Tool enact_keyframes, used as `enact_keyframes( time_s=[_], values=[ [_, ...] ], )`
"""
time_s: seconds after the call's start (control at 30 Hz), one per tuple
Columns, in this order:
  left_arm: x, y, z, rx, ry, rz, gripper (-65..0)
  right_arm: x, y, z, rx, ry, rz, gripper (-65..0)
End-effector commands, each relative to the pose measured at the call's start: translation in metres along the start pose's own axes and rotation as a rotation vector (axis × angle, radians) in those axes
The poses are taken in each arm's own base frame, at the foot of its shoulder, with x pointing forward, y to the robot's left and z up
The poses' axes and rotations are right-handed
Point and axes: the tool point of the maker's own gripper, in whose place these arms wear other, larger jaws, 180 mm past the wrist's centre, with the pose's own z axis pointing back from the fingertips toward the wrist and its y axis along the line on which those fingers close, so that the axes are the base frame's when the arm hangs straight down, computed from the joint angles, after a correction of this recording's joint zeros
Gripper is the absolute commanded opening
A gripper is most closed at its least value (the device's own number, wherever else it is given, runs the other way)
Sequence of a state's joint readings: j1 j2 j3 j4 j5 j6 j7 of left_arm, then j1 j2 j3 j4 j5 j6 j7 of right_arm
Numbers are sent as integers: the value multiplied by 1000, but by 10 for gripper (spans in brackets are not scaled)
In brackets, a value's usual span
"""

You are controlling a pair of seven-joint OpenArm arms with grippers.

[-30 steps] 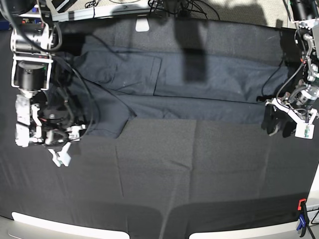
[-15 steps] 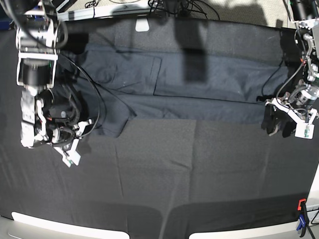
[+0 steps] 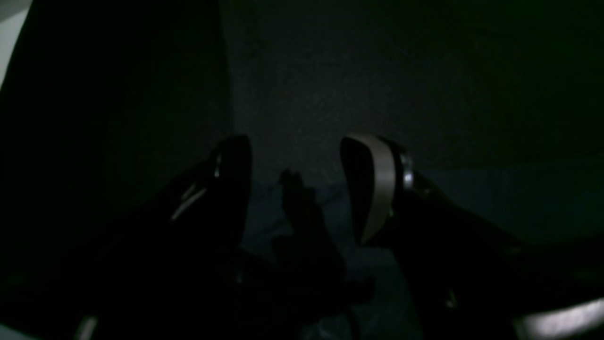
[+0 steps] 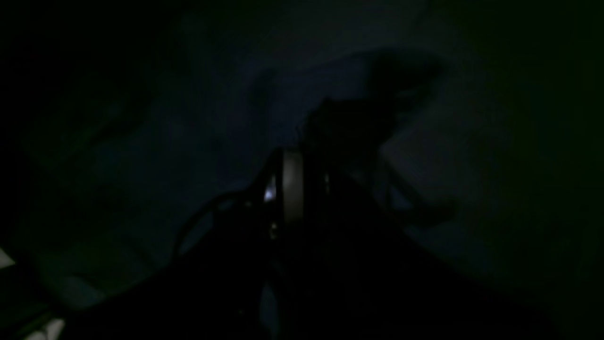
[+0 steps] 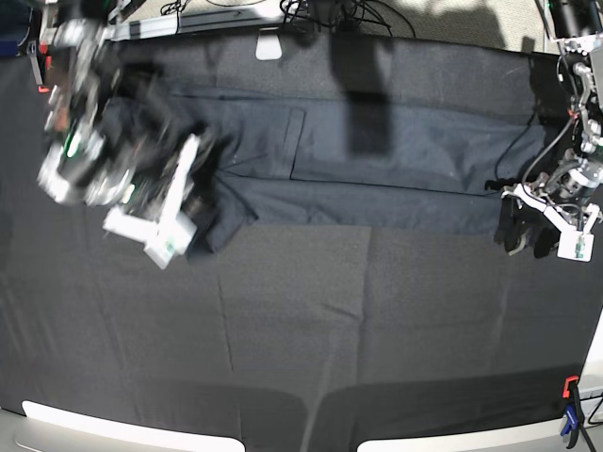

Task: Layout the t-shirt on the table in an organized manner, then fold the t-shirt properly
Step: 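Grasp the folded shirt's end with the right gripper and lift it, then carry the held shirt end with the right gripper toward the shirt's middle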

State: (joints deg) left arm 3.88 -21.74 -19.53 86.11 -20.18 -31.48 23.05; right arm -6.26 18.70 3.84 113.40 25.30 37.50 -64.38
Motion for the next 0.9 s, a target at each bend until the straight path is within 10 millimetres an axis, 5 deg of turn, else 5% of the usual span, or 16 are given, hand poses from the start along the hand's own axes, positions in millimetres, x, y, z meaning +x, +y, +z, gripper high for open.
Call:
enact_keyframes(
  time_s=[0.0, 0.5, 0.67, 0.87],
  values=[
    [19, 6, 1, 8, -52, -14, -341, 15, 3, 7, -4, -59, 13, -650],
    [18, 6, 1, 8, -46, -14, -341, 0, 94, 0, 200, -68, 19, -650],
    [18, 6, 1, 8, -46, -14, -341, -1, 101, -2, 218, -58, 33, -650],
    [18, 6, 1, 8, -46, -14, -341, 4, 109, 1, 265, -83, 13, -417]
  ],
)
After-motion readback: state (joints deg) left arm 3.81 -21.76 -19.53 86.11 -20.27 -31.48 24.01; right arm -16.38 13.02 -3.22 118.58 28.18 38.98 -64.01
